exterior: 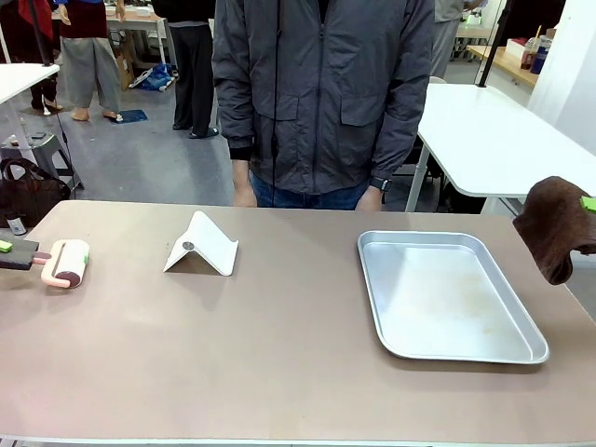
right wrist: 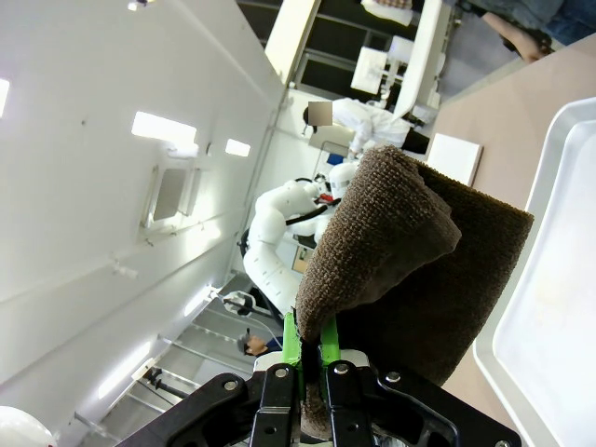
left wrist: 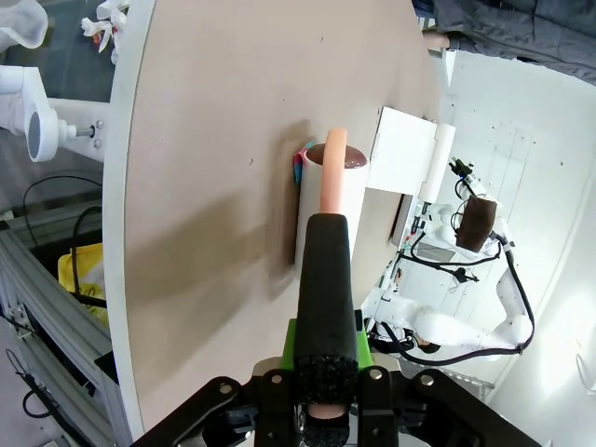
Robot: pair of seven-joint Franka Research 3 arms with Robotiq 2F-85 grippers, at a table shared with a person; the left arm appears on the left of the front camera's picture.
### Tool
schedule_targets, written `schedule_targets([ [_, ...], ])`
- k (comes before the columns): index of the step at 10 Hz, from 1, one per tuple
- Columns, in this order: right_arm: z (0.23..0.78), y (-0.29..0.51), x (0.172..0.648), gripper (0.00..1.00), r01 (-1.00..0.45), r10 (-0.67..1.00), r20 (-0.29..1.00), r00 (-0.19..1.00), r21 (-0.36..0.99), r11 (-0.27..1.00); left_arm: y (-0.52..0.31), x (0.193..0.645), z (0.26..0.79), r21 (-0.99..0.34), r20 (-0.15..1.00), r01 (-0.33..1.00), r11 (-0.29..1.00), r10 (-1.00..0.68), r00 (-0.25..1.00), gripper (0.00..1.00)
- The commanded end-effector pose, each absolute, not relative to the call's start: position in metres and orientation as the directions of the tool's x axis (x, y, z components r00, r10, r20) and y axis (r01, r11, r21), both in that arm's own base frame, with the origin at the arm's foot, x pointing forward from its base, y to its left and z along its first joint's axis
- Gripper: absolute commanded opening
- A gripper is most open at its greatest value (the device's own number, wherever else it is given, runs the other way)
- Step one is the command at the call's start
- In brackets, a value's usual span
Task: Clean the surface of the table.
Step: Clean the area not pointed to by the person.
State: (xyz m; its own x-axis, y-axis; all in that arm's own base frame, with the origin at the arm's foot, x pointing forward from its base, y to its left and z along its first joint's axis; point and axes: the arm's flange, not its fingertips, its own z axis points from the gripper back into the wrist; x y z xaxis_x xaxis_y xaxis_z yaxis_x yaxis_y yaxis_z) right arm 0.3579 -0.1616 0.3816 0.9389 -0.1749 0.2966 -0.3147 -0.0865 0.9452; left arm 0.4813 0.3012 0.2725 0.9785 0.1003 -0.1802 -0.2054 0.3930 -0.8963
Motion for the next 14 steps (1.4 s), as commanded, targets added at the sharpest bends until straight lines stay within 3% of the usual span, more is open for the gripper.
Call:
schedule_targets([
  [1,0.387,-0.161,0.356,0.09,-0.328,-0.178,0.308,0.935,0.94,-0.097,0.291,0.484,0.254,-0.864,-0.231,-0.246,0.439,0.09,0.969,0.22],
  [5,0.387,-0.161,0.356,0.09,-0.328,-0.178,0.308,0.935,0.94,-0.097,0.249,0.481,0.259,-0.877,-0.246,-0.202,0.435,-0.046,0.968,0.22],
  [14,0.387,-0.161,0.356,0.09,-0.328,-0.178,0.308,0.935,0.94,-0.097,0.198,0.485,0.296,-0.931,-0.219,-0.169,0.324,-0.123,0.968,0.22],
])
